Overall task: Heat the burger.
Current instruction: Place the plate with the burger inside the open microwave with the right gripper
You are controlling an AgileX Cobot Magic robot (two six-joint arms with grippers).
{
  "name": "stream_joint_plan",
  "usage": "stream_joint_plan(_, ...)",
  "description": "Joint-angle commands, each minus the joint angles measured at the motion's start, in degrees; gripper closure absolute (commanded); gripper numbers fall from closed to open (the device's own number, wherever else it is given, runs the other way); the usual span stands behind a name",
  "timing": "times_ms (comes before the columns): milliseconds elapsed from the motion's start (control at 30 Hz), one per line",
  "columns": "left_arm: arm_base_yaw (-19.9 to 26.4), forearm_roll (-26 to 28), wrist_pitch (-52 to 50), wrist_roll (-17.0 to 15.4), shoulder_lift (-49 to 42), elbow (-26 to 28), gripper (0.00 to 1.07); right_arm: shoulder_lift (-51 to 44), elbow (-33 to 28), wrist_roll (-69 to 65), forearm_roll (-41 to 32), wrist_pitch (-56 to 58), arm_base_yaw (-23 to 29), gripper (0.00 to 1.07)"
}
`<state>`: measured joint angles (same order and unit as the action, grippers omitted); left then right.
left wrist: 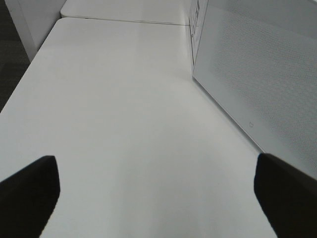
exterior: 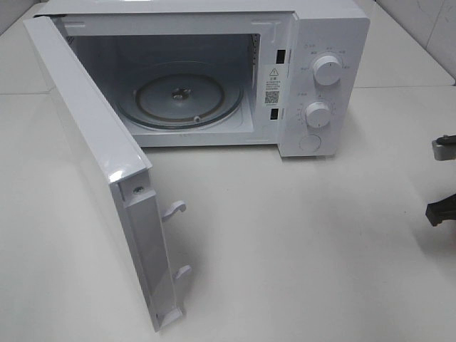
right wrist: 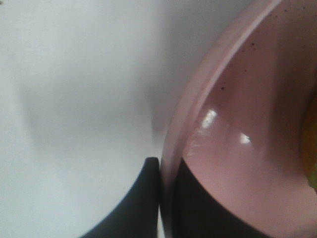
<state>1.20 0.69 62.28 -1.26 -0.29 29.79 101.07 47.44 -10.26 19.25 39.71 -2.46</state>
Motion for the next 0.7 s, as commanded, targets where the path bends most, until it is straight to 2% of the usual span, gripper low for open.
stream_joint_plan(33, -0.3, 0.5, -0.9, 0.2, -0.8, -0.2, 0.06, -5.2, -2.4, -3.4, 3.1, 2.4, 5.0, 1.07)
stream_joint_plan(100, -0.3, 0.5, -0.9, 0.2, -0.8, -0.2, 0.06, -6.1, -3.2, -3.9, 3.6, 2.8, 5.8, 1.07)
stream_joint_plan(167, -0.3, 0.5, -0.9, 0.2, -0.8, -0.2, 0.06, -10.0, -6.1, -4.5, 5.8, 4.2, 9.9, 1.07)
stream_joint_plan(267, -0.3, 0.5, -0.9, 0.2, -0.8, -0.2, 0.06, -10.7, -6.5, -4.5, 6.4, 4.5, 10.8, 1.07)
stream_joint_plan(333, -0.3, 0.5, -0.9, 0.2, -0.8, -0.2, 0.06, -14.2, -8.5, -4.5, 8.8, 4.7, 15.4, 1.07)
stream_joint_plan(400, -0.3, 0.5, -0.9, 0.2, -0.8, -0.2, 0.06, -14.8, -9.1, -4.5, 9.3, 4.6, 16.6, 1.07)
stream_joint_plan(433, -0.3, 0.5, -0.9, 0.2, -0.8, -0.2, 0.06, -16.0, -10.2, -4.5, 10.3, 4.5, 19.4, 1.07)
stream_joint_plan(533, -0.3, 0.5, -0.9, 0.2, -0.8, -0.2, 0.06, -16.6, -10.8, -4.5, 10.6, 4.3, 20.5, 1.07)
stream_joint_plan(633, -0.3, 0.5, -0.9, 0.2, -0.8, -0.2, 0.06, -19.0, -13.7, -4.2, 11.8, 4.2, 27.2, 1.07)
stream_joint_plan(700, -0.3, 0.5, -0.9, 0.2, -0.8, -0.2, 0.06, -19.5, -14.3, -4.2, 11.9, 4.2, 28.6, 1.07)
